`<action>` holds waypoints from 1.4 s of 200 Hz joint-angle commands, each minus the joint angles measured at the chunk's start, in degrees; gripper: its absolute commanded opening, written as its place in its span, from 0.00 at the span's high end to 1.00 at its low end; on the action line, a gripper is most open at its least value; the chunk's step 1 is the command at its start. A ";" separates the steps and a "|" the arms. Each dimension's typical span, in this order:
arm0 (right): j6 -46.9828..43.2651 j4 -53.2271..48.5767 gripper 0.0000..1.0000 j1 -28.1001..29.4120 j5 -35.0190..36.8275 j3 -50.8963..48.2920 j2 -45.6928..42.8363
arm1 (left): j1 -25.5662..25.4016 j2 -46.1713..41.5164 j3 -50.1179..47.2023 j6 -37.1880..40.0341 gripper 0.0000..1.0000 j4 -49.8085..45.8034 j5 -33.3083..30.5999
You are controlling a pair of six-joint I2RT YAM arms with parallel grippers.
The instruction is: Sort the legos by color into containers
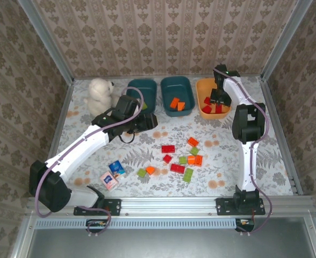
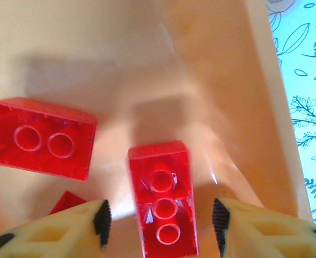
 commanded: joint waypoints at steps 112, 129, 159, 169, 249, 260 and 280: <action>1.37 7.87 0.38 15.23 -5.22 -17.35 -34.61 | -4.27 1.36 1.50 7.16 0.27 -8.10 1.99; 4.96 9.59 0.38 17.50 -5.93 -28.59 -43.70 | -7.53 7.37 5.48 10.12 0.29 -8.40 3.51; 10.97 11.64 0.37 17.81 -11.64 -46.69 -62.80 | -14.67 18.94 13.83 12.93 0.35 -8.01 2.79; 11.92 10.44 0.35 17.65 -13.03 -50.06 -68.37 | -16.57 22.63 16.47 13.59 0.36 -8.05 1.82; 14.32 -1.79 0.19 17.45 -16.77 -47.24 -90.95 | -24.73 47.11 39.41 14.85 0.28 -17.99 -4.56; 14.11 -1.97 0.18 17.45 -16.78 -46.87 -92.11 | -25.25 49.40 41.77 14.56 0.28 -19.35 -5.82; 13.84 -2.56 0.18 17.45 -17.18 -46.50 -93.41 | -25.46 52.63 44.90 13.89 0.27 -20.96 -7.41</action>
